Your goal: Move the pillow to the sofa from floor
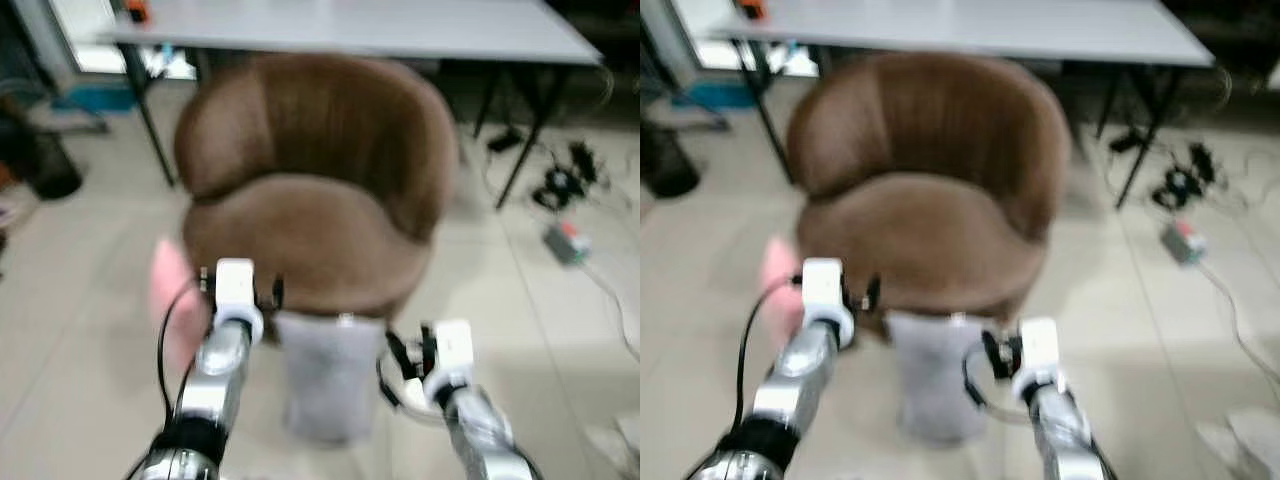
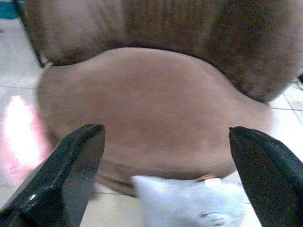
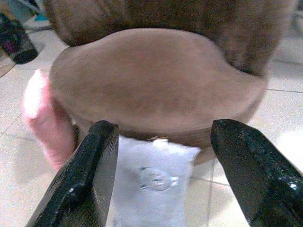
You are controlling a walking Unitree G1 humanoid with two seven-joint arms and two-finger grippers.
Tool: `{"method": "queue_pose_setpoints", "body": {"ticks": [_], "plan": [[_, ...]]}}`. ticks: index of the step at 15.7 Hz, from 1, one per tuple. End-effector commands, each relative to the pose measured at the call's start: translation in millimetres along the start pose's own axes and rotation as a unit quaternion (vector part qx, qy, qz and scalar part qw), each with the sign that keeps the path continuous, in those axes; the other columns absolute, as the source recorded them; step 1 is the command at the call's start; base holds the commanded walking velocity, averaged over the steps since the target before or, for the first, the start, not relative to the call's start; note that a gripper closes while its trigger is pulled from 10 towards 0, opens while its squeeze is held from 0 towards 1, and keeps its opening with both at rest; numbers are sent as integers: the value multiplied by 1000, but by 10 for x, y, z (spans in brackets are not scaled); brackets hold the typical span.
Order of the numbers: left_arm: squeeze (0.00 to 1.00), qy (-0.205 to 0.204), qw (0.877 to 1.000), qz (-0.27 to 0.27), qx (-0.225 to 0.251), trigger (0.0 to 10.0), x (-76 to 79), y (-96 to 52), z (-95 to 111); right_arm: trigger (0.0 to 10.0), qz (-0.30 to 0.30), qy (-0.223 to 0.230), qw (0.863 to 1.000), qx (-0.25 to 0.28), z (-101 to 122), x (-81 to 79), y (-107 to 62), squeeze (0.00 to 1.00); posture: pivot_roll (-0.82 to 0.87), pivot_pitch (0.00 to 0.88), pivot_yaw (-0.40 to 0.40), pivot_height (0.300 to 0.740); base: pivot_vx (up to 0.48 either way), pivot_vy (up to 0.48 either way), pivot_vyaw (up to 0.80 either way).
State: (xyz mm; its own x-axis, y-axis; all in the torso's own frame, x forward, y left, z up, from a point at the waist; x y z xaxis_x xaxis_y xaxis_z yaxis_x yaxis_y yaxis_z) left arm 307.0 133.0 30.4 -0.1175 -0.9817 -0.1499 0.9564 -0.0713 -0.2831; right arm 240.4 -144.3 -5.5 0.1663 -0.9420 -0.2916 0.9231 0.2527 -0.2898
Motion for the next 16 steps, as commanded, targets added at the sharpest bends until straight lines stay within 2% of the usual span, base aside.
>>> {"method": "queue_pose_setpoints", "body": {"ticks": [1, 7, 11, 16], "plan": [[0, -11, 1000, -9, 2, 10000, 87, 17, 37, 10000, -2, -5, 1000, 7, 29, 58, -37, 180, 10, 44, 26, 740, 0, 0, 0], [0, -26, 1000, -1, 3, 10000, 68, 17, 36, 10000, 5, -11, 1000, -7, -59, 101, -60, 184, 8, 43, 25, 740, 41, 0, 0], [0, -29, 1000, -2, 4, 10000, 68, 23, 41, 10000, -13, -10, 1000, -24, -124, 194, -52, 208, 9, 42, 27, 705, 0, 0, 0], [0, -28, 1000, 5, 1, 10000, 39, 27, 37, 10000, -12, -13, 1000, -17, -103, 201, -34, 212, 14, 37, 25, 660, 0, 0, 0]]}}
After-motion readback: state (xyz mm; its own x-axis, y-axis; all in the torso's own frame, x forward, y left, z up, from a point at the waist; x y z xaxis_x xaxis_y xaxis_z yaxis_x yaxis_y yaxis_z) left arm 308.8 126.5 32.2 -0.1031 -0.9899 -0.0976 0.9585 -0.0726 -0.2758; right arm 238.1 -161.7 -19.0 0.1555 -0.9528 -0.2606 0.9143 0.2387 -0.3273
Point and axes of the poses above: a point about 5 cm out from each wrist's last joint towards the gripper, its own y axis pointing out of the wrist towards the gripper, its own z axis along the axis of the wrist's last joint, x = y × z, the point moved 1 cm from there along y, pointing out of the wrist towards the gripper, and after that the axes turned 12 degrees about y, right-handed, at the moved point
